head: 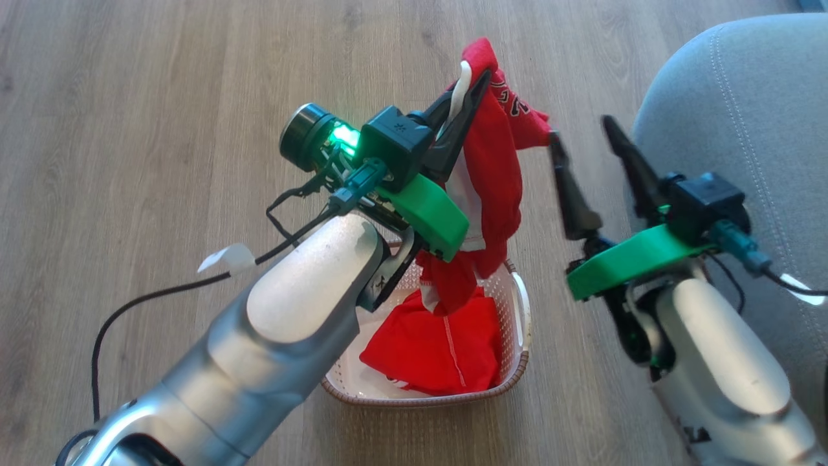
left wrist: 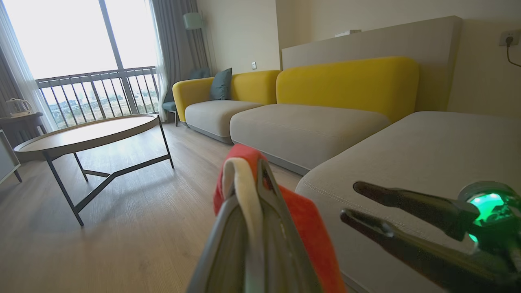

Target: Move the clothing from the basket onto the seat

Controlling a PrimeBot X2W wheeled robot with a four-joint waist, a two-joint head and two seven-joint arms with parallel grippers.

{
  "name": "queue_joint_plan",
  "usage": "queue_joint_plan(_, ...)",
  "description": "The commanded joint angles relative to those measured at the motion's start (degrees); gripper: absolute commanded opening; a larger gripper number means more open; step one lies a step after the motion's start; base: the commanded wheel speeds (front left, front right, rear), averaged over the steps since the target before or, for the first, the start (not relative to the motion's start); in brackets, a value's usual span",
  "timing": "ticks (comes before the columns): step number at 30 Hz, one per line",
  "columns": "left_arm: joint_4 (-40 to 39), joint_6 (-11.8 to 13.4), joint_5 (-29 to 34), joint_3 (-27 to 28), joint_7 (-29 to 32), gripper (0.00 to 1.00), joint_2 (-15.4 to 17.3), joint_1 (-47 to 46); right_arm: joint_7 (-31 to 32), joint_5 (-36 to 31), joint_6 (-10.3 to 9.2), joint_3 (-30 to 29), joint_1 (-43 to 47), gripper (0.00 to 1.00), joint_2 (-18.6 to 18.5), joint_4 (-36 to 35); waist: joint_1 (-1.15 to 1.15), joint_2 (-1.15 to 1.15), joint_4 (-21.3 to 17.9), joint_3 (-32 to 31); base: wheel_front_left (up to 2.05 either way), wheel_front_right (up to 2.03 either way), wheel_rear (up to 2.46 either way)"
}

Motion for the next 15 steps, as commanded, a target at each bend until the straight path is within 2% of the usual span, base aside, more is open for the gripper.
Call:
queue_joint_plan(1, -2.1, 0.7, -0.7, 1.6, -0.3, 0.0, 0.5, -3.2, -0.3, 1.0, 0.41, 2.1, -1.9, 1.0, -0.9, -3.3, 0.0, 0.0, 0.1, 0.1, 0.0, 0.0, 0.0)
queue_joint_plan(4, -2.3, 0.7, -1.0, 1.0, -0.3, 0.0, 0.5, -3.3, -0.3, 3.2, 0.41, 7.9, -2.7, 1.0, -3.3, -6.4, 0.0, 0.0, 0.3, 0.1, 0.0, 0.0, 0.0)
queue_joint_plan(7, -2.6, 0.9, -1.2, 0.3, -0.3, 0.0, 0.5, -3.4, -0.3, 5.0, 0.41, 13.2, -4.2, 1.0, -5.7, -6.4, 0.0, 0.0, 0.7, 0.1, 0.0, 0.0, 0.0)
queue_joint_plan(11, -3.3, 1.0, -1.6, -0.8, -0.3, 0.0, 0.5, -3.5, -0.3, 6.9, 0.41, 19.0, -6.7, 1.0, -7.5, -3.6, 0.0, 0.0, 1.4, 0.0, 0.0, 0.0, 0.0)
queue_joint_plan(15, -3.9, 1.1, -2.3, -1.9, -0.3, 0.0, 0.5, -3.4, -0.3, 9.2, 0.41, 23.6, -9.7, 1.0, -7.7, 0.5, 0.0, 0.0, 2.2, -0.2, 0.0, 0.0, 0.0)
